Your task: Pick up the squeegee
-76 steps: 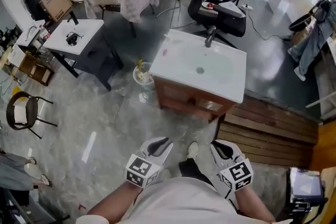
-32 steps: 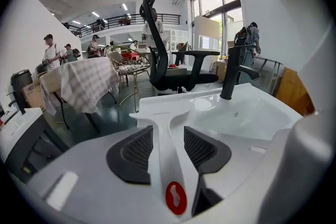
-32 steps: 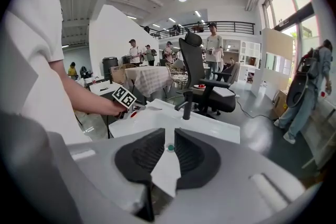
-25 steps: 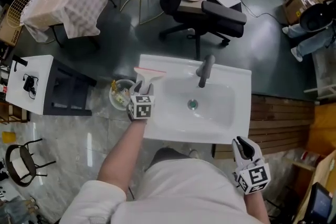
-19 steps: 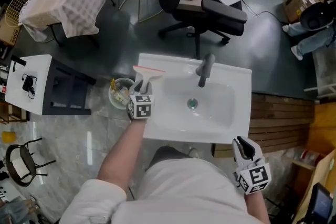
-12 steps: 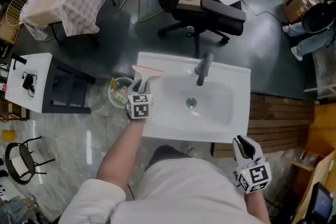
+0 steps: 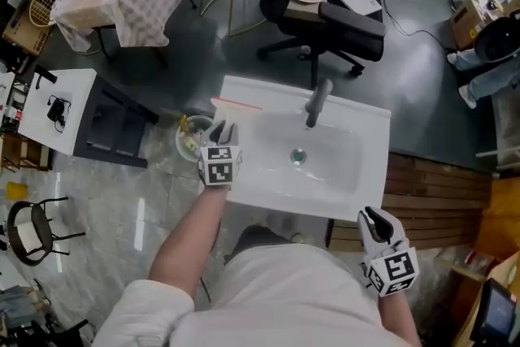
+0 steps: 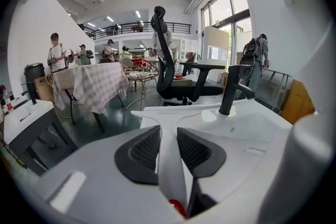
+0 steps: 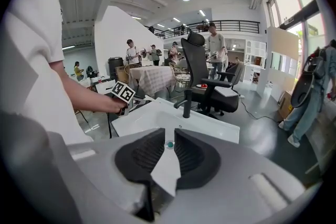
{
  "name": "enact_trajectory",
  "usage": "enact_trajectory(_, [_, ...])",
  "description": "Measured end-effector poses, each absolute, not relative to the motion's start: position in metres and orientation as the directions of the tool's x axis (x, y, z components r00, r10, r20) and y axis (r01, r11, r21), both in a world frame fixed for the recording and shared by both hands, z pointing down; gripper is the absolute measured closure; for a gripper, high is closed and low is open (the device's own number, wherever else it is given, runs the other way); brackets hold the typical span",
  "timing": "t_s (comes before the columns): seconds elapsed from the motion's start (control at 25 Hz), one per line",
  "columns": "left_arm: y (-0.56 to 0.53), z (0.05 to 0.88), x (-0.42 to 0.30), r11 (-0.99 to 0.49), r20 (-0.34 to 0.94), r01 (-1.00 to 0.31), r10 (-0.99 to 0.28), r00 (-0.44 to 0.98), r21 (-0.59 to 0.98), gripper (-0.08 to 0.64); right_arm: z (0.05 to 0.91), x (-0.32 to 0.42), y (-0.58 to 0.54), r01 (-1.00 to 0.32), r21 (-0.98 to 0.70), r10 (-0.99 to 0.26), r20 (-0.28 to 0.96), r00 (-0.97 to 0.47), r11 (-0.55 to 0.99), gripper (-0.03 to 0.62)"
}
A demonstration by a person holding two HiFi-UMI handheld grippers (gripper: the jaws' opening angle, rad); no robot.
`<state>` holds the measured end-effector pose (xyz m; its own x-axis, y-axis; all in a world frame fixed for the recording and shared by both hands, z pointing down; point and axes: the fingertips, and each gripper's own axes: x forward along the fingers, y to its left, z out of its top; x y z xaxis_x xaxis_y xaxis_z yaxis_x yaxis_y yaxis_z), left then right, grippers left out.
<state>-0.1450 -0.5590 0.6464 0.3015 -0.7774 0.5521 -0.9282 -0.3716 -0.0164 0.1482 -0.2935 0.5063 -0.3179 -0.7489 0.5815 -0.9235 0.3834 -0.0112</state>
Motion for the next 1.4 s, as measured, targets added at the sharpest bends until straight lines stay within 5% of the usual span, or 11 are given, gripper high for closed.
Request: enact_trajectory(1.4, [-0.277, 0.487, -0.099, -0.29, 0.411, -0.957, -0.87, 0.272, 0.019, 0.454, 0.499, 0.179, -0.173, -0.778, -0.029, -0.682, 0.462, -0.567, 0.628, 0.549])
